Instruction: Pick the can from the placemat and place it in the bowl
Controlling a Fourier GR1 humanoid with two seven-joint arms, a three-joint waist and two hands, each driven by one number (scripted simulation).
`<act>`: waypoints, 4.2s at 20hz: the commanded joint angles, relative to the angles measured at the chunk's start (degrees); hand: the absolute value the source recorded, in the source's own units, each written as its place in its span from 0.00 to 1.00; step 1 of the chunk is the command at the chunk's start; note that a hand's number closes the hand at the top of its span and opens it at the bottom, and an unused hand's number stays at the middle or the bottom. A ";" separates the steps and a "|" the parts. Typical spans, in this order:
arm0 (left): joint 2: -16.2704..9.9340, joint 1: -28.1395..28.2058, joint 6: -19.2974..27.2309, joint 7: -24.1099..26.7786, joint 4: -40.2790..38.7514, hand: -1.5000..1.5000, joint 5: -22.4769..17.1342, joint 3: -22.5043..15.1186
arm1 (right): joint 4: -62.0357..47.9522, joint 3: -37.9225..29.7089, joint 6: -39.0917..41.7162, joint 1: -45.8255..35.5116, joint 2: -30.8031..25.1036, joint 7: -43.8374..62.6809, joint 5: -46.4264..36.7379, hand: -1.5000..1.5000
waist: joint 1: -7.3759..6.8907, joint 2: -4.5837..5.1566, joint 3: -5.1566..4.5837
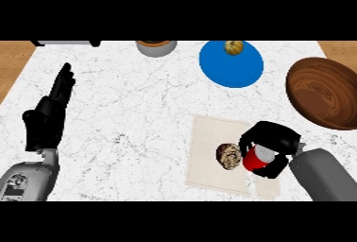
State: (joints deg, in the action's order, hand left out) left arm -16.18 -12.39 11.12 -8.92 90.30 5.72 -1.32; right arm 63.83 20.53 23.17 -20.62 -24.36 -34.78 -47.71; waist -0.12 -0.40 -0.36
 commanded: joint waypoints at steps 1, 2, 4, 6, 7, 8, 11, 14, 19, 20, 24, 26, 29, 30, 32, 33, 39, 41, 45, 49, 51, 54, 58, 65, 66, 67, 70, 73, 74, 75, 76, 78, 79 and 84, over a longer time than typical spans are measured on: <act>2.73 1.36 2.08 -1.55 2.21 0.50 3.47 -1.81 | 5.50 -0.40 0.27 5.50 0.99 0.30 -0.42 1.00 | 0.27 0.30 0.35; 0.04 -0.93 -1.92 -0.32 -0.79 0.50 0.47 1.96 | 4.12 -2.23 3.90 1.11 1.20 -0.23 0.17 1.00 | 0.13 0.37 0.35; 0.55 1.89 -1.99 1.84 0.23 0.50 0.58 1.60 | 11.04 0.13 1.77 7.26 4.61 6.39 -1.38 1.00 | 0.35 0.30 0.33; 2.26 3.92 0.69 0.27 3.07 0.50 2.56 -0.59 | 20.43 4.00 -0.42 17.89 2.82 9.73 -3.66 1.00 | 1.44 -0.06 0.28; 0.49 1.20 0.04 -3.80 3.92 0.50 1.95 0.87 | 23.69 4.46 -1.90 21.84 2.56 11.57 -4.35 1.00 | 2.09 -0.23 0.29; 0.11 2.24 -0.26 -2.83 3.19 0.50 0.95 1.96 | 26.63 7.60 -1.86 24.47 5.40 15.72 -6.08 1.00 | 2.82 -0.50 0.20; -1.23 2.12 -1.59 -2.77 4.20 0.50 0.61 2.49 | 35.61 12.43 -5.58 33.37 4.59 19.45 -10.96 1.00 | 2.61 -0.38 0.26; 1.01 2.63 0.19 -1.74 3.16 0.50 1.77 1.68 | 46.46 12.95 -6.95 41.30 3.29 21.37 -9.98 1.00 | 2.04 -0.03 0.29; 0.74 3.07 -0.62 -1.28 2.66 0.50 1.00 2.32 | 61.37 11.49 -9.00 51.30 5.86 22.12 -1.18 1.00 | 2.53 -0.02 0.30; -0.08 2.86 -0.97 -1.88 3.56 0.50 1.29 2.42 | 65.48 10.38 -9.33 53.53 5.11 22.13 0.44 1.00 | 2.63 -0.10 0.31; 0.06 4.10 -1.38 0.87 2.83 0.50 1.05 2.85 | 73.53 1.88 -10.82 57.01 6.05 23.82 8.24 1.00 | 1.78 0.24 0.33; -1.08 0.43 -2.77 -3.17 2.62 0.50 -0.53 4.31 | 76.56 -1.75 -10.97 59.07 5.08 24.99 9.45 1.00 | 1.58 0.27 0.36; 1.20 2.22 -2.06 -0.69 3.86 0.50 1.24 1.40 | 76.09 -10.62 -9.81 54.95 6.36 27.74 14.05 1.00 | 0.82 0.44 0.35; -0.70 1.57 -2.99 -1.00 2.23 0.50 0.68 3.28 | 77.96 -14.52 -8.38 55.31 5.24 27.23 17.29 1.00 | 1.01 0.48 0.35; 1.89 0.02 -1.26 -1.18 0.88 0.50 2.54 1.21 | 72.31 -17.53 -8.19 49.81 7.92 28.62 19.24 1.00 | 0.63 0.54 0.37; 1.65 0.39 -1.38 -1.62 1.72 0.50 2.65 1.28 | 71.05 -19.38 -6.80 47.59 8.61 30.16 22.00 1.00 | 0.31 0.55 0.37; 1.84 -1.73 -2.27 -3.68 2.67 0.50 1.96 1.44 | 53.24 -33.43 -7.35 28.59 7.47 33.14 32.51 1.00 | -0.75 0.68 0.42; 1.41 1.14 -2.70 1.64 0.05 0.50 1.71 3.21 | 50.55 -36.16 -6.07 25.17 5.65 34.31 34.80 1.00 | -0.26 0.54 0.35; 2.07 -0.33 -3.33 -2.17 2.61 0.50 1.90 2.17 | 36.07 -39.60 -6.75 14.30 2.33 29.87 35.60 1.00 | -0.39 0.51 0.38; 2.16 -1.77 -3.23 -0.44 0.17 0.50 2.53 2.51 | 21.82 -40.34 -14.05 7.33 0.50 21.14 27.69 1.00 | -0.76 0.72 0.41; 1.74 -0.19 -3.73 -0.56 1.55 0.50 2.13 3.04 | 14.16 -42.06 -14.44 3.07 -2.81 18.46 27.15 1.00 | -1.03 0.70 0.40; 4.99 0.50 -1.43 -0.31 1.83 0.50 4.79 -0.51 | 4.15 -41.79 -20.73 1.50 -4.71 10.04 20.84 1.00 | -1.57 1.02 0.47; 3.35 1.78 -3.91 0.95 3.25 0.50 2.70 0.90 | -8.63 -40.88 -29.70 -7.61 -5.97 8.80 14.33 1.00 | -2.58 1.11 0.46; 3.39 -2.76 -3.88 -4.05 2.95 0.50 3.02 1.05 | -33.35 -44.77 -34.48 -17.53 -8.42 0.62 14.31 1.00 | -3.57 1.72 0.64; 2.95 -3.38 -5.45 -3.65 3.01 0.50 1.90 0.87 | -34.51 -45.07 -33.97 -18.76 -7.80 2.92 14.56 1.00 | -4.60 2.15 0.71; 1.70 -2.46 -5.47 -1.36 1.38 0.50 1.26 3.24 | -36.87 -45.56 -29.57 -20.37 -11.11 3.51 15.12 1.00 | -3.98 1.96 0.60; 3.99 -2.17 -3.64 -0.15 1.01 0.50 3.86 0.49 | -42.00 -44.30 -27.69 -21.52 -9.43 0.64 14.29 0.00 | -4.20 2.19 0.68; 3.84 -2.40 -3.85 -2.17 2.04 0.50 3.50 0.76 | -44.82 -46.10 -24.24 -23.27 -8.88 -3.65 16.78 0.00 | -4.31 2.10 0.75; 3.38 -1.62 -4.45 0.03 1.84 0.50 2.47 1.70 | -45.49 -47.00 -22.92 -22.36 -9.84 -6.64 17.70 0.00 | -4.34 2.25 0.77; 3.66 0.00 -4.36 1.04 2.56 0.50 2.18 1.71 | -46.61 -47.65 -21.38 -22.45 -10.40 -7.18 18.33 0.00 | -4.66 2.24 0.77; 2.85 -2.74 -4.76 -1.08 1.81 0.50 2.62 1.89 | -47.24 -48.44 -20.27 -22.98 -9.75 -8.77 19.41 0.00 | -3.80 2.11 0.78; 4.00 -2.29 -4.04 -0.56 1.23 0.50 2.82 1.51 | -48.54 -49.57 -20.75 -24.61 -10.04 -9.81 20.15 0.00 | -3.77 2.12 0.74; 2.89 -1.05 -4.84 1.25 1.50 0.50 2.45 2.25 | -49.34 -50.46 -20.92 -25.78 -10.50 -8.78 20.79 0.00 | -4.09 2.10 0.71; 3.04 -3.31 -4.45 -1.09 1.30 0.50 2.29 2.95 | -52.37 -53.57 -14.51 -24.33 -16.73 -11.76 23.46 0.00 | -3.49 2.15 0.77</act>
State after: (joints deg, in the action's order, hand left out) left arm -12.44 -15.11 6.95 -9.74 91.68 8.60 0.40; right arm 13.87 -30.96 4.73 -44.97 -37.62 -44.78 -26.05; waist -3.75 1.72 0.39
